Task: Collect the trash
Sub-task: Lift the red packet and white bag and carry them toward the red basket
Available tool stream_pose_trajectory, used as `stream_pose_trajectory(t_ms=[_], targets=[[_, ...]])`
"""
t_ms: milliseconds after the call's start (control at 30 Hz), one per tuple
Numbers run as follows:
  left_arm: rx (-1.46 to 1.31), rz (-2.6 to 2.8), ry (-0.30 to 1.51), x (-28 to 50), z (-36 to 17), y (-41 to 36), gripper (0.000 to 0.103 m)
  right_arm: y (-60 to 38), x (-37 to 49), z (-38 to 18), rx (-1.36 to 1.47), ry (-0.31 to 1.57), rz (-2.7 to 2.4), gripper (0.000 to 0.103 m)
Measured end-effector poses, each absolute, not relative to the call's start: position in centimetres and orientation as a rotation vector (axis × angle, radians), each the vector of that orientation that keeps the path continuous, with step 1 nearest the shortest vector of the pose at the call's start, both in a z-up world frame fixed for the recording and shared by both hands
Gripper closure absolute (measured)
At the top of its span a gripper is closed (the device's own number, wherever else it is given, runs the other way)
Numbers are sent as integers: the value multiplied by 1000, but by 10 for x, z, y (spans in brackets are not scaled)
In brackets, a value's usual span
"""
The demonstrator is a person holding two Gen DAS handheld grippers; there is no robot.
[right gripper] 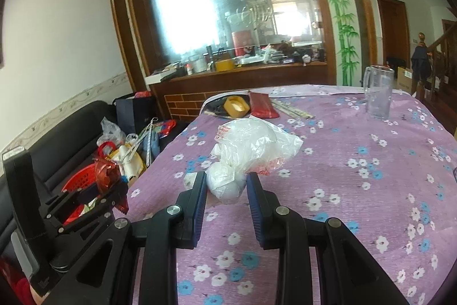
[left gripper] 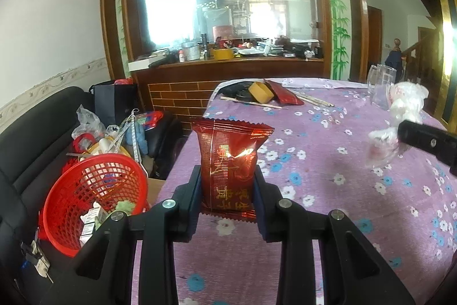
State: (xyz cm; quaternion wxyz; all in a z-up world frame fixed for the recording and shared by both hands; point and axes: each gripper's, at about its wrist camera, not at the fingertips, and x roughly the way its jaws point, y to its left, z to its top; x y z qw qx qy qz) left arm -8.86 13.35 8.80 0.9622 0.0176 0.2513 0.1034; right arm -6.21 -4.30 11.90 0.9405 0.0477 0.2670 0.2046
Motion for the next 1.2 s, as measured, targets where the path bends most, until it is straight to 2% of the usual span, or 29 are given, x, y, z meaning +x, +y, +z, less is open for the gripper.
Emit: stream_pose_trajectory(t_ms=[533, 1200], targets=[[-23, 284, 510, -98, 88, 179, 72, 21, -58, 110, 2, 573, 525, 72], [-90, 360, 499, -108, 93, 227, 72, 55, -48, 111, -42, 569, 580, 72]])
